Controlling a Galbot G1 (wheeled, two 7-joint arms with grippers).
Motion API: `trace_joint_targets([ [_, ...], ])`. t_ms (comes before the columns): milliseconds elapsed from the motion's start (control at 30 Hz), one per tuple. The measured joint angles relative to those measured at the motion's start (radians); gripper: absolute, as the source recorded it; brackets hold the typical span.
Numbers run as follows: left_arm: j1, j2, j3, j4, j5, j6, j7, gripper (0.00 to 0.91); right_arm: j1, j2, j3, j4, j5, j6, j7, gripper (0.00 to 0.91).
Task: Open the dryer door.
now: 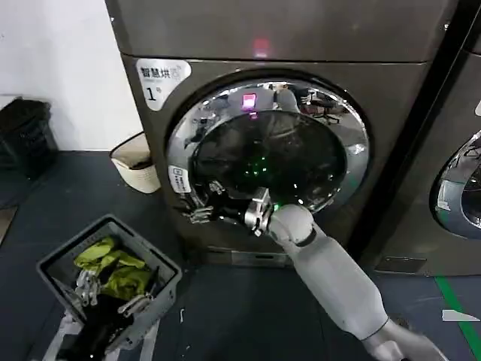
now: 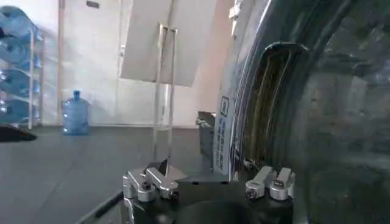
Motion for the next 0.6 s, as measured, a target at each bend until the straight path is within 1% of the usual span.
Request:
trace_joint_targets([
  [100,-0.037,0.023,-0.02,0.031,-0.045,0.006,0.004,0.907,-0.017,-0.006,0.012,0.022,0.0,-0.014,-0.043,0.907],
  [167,-0.064,0.044,-0.034,0.053,-0.075,0.024,0.007,0.907,-0.029,-0.016,0.021,0.036,-0.001,-0.022,-0.073,0.907],
  [267,-0.109,0.079,-0.058,0.088,-0.09,0.044,0.023,0.907,-0.049,-0.031,0.04,0.06,-0.001,-0.039,-0.125,0.907],
  [333,-0.14,0.107,-0.07,0.112,-0.1,0.062,0.032,0.907,-0.066,-0.044,0.056,0.078,-0.001,-0.04,-0.169,0.907],
  [400,-0.172,0.137,-0.079,0.139,-0.142,0.076,0.039,0.907,-0.088,-0.059,0.074,0.1,-0.001,-0.039,-0.215,0.907],
  [600,-0.279,0.215,-0.066,0.225,-0.24,0.089,0.036,0.907,-0.166,-0.102,0.12,0.172,0.001,-0.029,-0.306,0.907],
])
